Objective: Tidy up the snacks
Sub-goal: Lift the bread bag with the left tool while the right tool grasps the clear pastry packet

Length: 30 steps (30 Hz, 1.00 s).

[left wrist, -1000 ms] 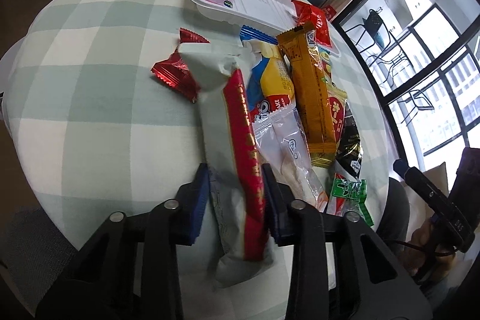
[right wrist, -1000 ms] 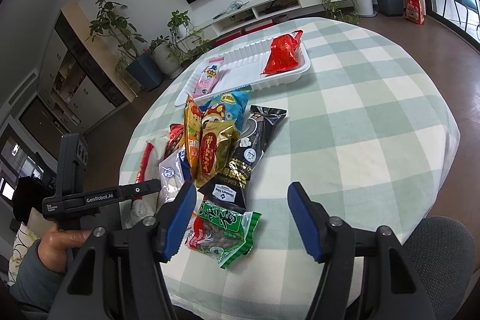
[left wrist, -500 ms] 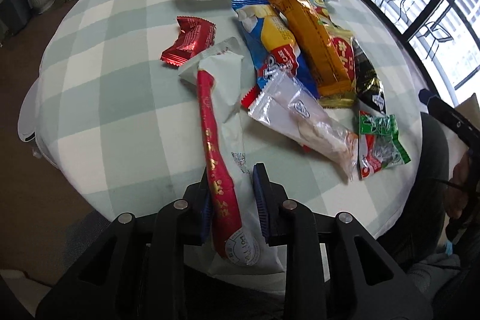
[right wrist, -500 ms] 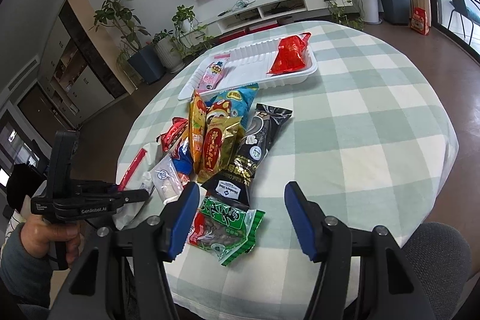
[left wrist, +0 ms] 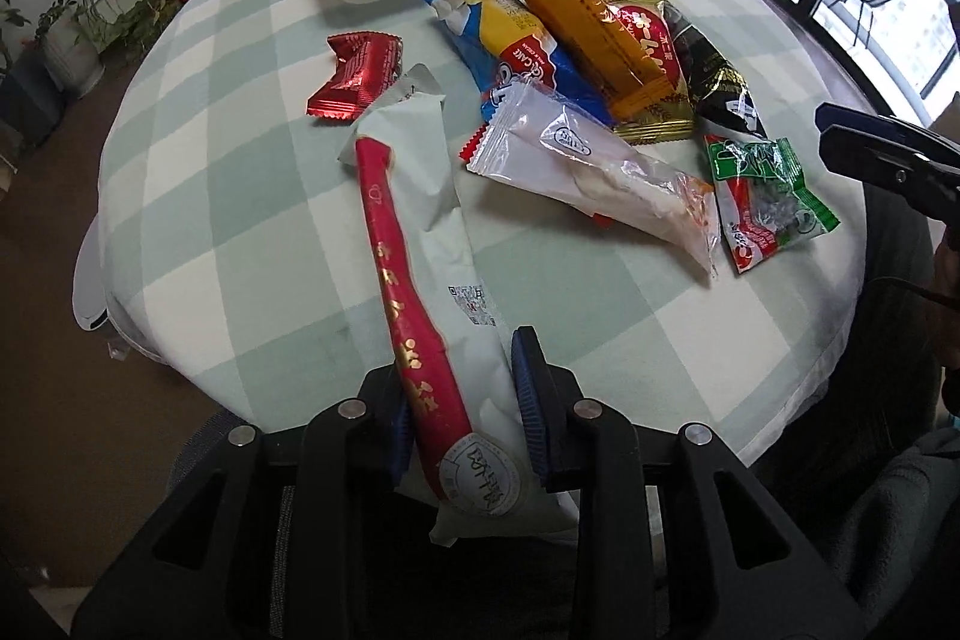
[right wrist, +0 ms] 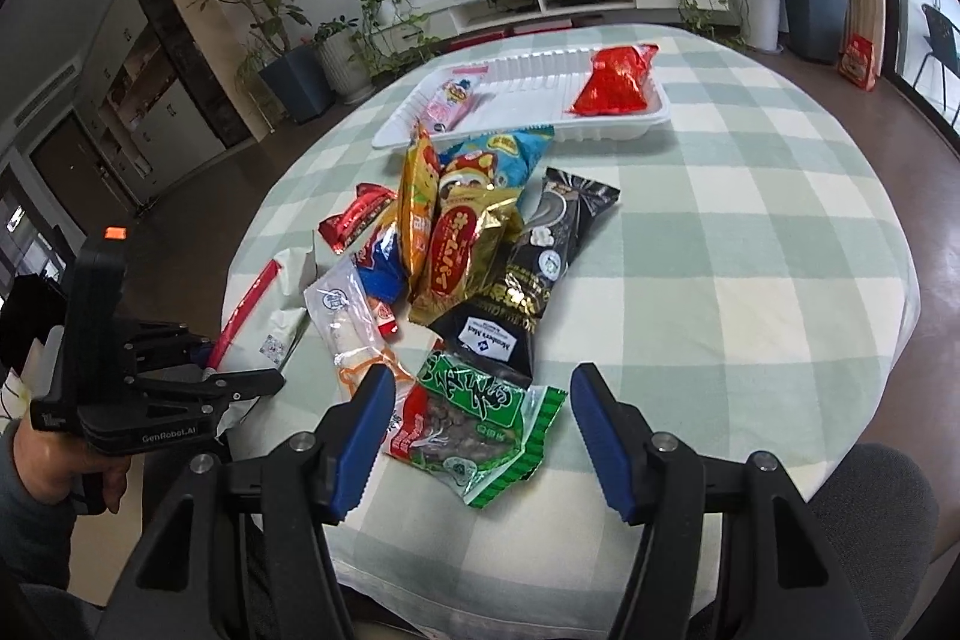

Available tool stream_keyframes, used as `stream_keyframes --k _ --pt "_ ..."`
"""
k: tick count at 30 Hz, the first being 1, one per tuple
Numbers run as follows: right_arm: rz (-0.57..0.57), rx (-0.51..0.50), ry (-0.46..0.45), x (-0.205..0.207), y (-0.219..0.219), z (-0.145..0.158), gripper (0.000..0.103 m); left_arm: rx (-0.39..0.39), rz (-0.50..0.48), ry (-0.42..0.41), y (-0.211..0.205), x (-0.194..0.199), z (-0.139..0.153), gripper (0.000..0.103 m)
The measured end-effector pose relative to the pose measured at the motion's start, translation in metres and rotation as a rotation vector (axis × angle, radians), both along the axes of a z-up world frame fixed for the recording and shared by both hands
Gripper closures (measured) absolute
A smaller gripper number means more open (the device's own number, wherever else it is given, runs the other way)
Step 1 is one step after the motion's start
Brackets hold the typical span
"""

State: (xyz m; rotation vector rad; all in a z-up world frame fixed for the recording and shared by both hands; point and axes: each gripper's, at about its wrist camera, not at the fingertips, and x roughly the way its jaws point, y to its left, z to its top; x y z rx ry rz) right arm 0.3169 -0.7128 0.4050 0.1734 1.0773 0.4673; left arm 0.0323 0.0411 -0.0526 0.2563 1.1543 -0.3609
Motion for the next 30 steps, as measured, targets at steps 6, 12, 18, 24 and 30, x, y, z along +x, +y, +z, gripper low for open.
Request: stream_keyframes --k 6,12,18,24,30 --pt "0.007 -0.004 0.036 0.002 0.005 -0.002 0.039 -0.09 0.021 0.005 0.016 -0.002 0.003 0.082" --pt "0.164 -0.012 -0.052 -0.001 0.042 0.018 0.039 -0.131 0.03 0.01 0.023 -0.003 0.002 0.083" --pt "0.308 -0.068 -0.033 0.011 0.089 0.004 0.04 -0.161 0.044 -0.006 0.033 -0.006 0.005 0.086" --pt "0.403 -0.183 -0.016 0.011 0.118 -0.016 0.052 -0.182 0.071 -0.031 0.042 -0.007 0.006 0.087" --pt "0.429 -0.244 -0.027 0.013 0.124 -0.026 0.073 -0.212 0.082 -0.029 0.049 -0.006 0.004 0.087"
